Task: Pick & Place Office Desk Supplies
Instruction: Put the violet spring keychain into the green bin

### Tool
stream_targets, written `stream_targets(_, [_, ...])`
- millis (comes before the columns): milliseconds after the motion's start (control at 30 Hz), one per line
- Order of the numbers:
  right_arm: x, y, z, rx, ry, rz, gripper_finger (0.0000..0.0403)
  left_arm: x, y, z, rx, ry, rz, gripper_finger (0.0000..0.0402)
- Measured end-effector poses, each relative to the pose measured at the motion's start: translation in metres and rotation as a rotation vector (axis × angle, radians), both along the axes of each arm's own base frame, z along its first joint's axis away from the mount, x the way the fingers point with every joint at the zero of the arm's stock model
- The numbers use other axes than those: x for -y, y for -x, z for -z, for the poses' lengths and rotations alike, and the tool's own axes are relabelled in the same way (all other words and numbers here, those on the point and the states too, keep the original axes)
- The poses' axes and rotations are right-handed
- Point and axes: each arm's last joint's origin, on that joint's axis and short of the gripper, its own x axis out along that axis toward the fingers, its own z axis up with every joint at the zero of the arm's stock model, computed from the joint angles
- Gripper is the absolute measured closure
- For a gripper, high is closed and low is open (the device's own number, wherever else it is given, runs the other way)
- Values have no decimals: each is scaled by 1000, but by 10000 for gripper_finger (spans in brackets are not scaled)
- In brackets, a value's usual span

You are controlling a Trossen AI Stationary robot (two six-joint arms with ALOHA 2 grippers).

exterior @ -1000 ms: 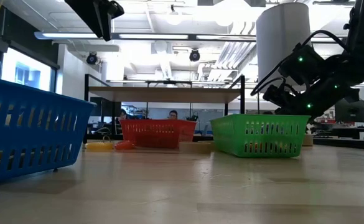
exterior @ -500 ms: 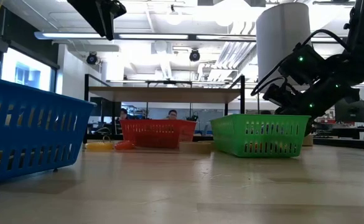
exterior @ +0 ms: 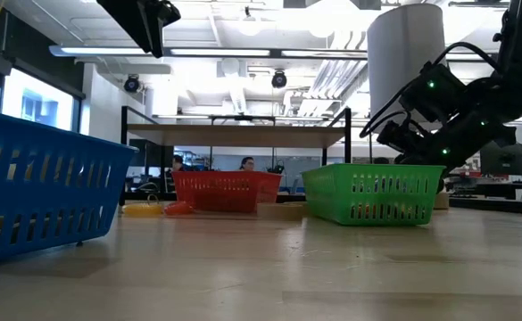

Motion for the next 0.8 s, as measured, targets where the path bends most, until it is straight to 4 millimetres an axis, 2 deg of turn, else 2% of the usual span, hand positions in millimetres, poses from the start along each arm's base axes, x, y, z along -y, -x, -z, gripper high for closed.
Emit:
stream_targets(267, [-10,-3,-1,-5,43,-13,400,0,0,0,0,0,1,285])
stream_targets(467, [-11,-3,-1,31,-47,54,391,0,0,0,-2,-7,13,285])
stream_targets(600, [-13,-4,-1,40,-59,45,352,0,0,0,-1,-7,13,285])
stream_targets(800, [-17,-6,-3,55,-57,25,266,0,-1,-1,8,-7,14,285])
